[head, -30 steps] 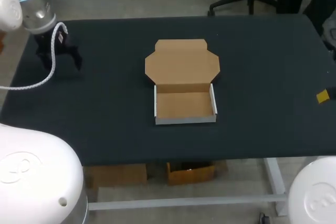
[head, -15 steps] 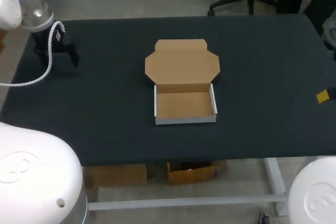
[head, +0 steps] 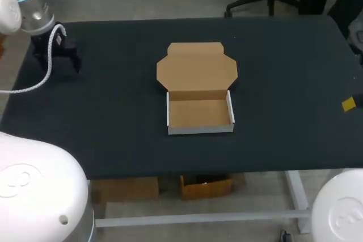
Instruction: Assemble the packaging by folding the flat box into shape, placing the metal phone stand inside, and closing the box properly
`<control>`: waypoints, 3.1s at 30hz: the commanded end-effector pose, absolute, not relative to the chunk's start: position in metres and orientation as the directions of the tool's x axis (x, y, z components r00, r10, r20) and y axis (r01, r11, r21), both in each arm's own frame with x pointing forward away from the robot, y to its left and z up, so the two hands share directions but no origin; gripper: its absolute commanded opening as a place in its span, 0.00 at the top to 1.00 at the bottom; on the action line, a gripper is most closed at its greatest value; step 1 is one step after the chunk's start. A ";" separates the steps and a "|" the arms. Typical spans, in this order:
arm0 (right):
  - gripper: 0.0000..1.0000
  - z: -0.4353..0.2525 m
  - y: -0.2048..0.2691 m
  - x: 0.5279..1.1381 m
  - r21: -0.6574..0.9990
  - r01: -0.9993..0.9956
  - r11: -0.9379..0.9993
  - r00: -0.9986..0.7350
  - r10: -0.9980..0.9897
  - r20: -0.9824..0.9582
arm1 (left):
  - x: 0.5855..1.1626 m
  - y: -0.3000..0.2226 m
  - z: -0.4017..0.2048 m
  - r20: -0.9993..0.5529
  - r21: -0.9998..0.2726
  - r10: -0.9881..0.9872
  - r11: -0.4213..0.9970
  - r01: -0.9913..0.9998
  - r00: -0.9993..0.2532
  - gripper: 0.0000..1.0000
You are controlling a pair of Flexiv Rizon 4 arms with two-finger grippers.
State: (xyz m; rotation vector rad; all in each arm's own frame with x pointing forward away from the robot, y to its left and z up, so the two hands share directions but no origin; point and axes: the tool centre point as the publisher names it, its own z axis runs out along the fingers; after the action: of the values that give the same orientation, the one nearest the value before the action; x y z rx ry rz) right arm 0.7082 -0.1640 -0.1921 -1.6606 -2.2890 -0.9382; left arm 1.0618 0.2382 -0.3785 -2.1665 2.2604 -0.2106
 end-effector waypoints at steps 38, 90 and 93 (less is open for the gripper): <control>0.00 -0.191 -0.164 0.707 0.391 0.901 0.185 -0.369 0.800 0.472 | 1.097 0.255 -0.386 0.054 -0.087 -0.998 0.013 -0.996 -0.017 0.00; 0.00 -0.191 -0.164 0.707 0.391 0.901 0.185 -0.369 0.800 0.472 | 1.102 0.258 -0.387 0.038 -0.102 -0.998 0.038 -0.994 -0.042 0.00; 0.00 -0.191 -0.164 0.707 0.391 0.901 0.185 -0.369 0.800 0.472 | 1.103 0.257 -0.388 0.037 -0.102 -0.998 0.039 -0.994 -0.043 0.00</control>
State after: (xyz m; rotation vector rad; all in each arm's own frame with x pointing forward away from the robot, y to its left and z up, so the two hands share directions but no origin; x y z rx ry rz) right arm 0.7081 -0.1640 -0.1921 -1.6608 -2.2890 -0.9382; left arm 1.0997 0.2574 -0.3863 -2.1402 2.2305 -0.1662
